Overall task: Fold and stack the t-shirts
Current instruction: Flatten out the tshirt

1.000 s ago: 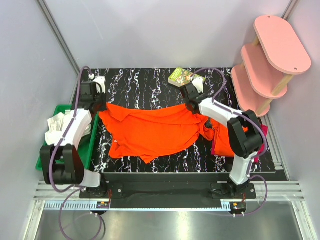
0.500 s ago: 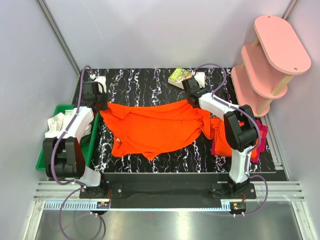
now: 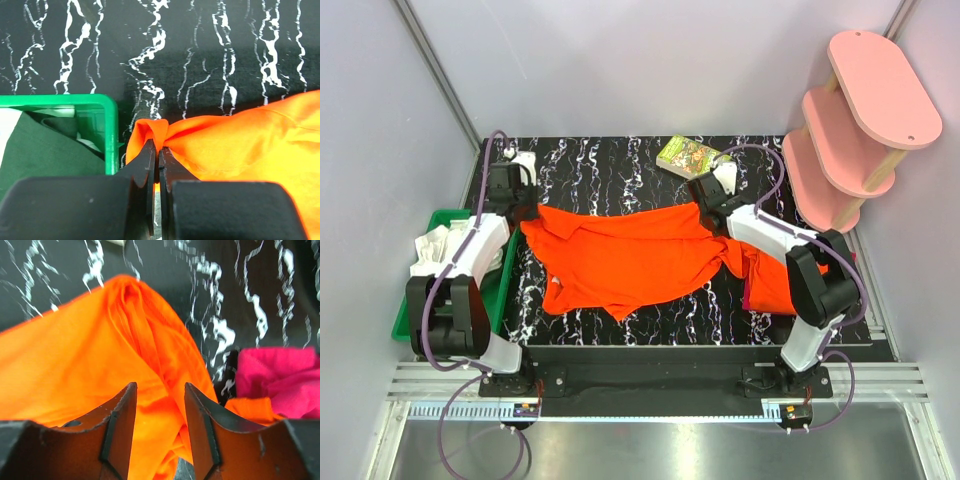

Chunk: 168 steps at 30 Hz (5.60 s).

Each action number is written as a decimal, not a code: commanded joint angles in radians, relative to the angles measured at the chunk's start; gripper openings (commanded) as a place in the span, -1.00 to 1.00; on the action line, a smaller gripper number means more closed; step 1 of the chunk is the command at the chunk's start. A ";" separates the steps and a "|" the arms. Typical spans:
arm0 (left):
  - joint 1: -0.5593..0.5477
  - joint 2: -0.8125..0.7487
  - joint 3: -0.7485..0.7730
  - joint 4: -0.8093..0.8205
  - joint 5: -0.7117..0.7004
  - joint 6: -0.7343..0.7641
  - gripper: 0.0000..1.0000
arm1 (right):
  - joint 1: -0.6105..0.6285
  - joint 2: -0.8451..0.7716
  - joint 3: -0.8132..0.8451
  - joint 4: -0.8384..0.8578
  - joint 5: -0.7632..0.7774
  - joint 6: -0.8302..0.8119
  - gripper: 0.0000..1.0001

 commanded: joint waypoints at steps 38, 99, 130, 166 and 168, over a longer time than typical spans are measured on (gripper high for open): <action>-0.039 -0.210 -0.016 -0.053 -0.039 -0.012 -1.00 | 0.006 -0.156 -0.076 0.018 0.014 0.039 -1.00; -0.039 -0.342 0.872 -0.504 -0.044 0.016 -1.00 | -0.063 -0.600 0.412 -0.229 0.048 -0.295 -1.00; -0.037 -0.649 0.172 -0.414 -0.001 0.047 -1.00 | -0.007 -0.650 0.024 -0.182 0.086 -0.159 -1.00; -0.071 0.508 0.693 -0.052 -0.116 0.047 -1.00 | -0.337 0.357 0.502 -0.010 -0.145 -0.079 -1.00; -0.079 0.552 0.724 -0.049 -0.122 0.042 -1.00 | -0.343 0.404 0.542 -0.010 -0.151 -0.076 -1.00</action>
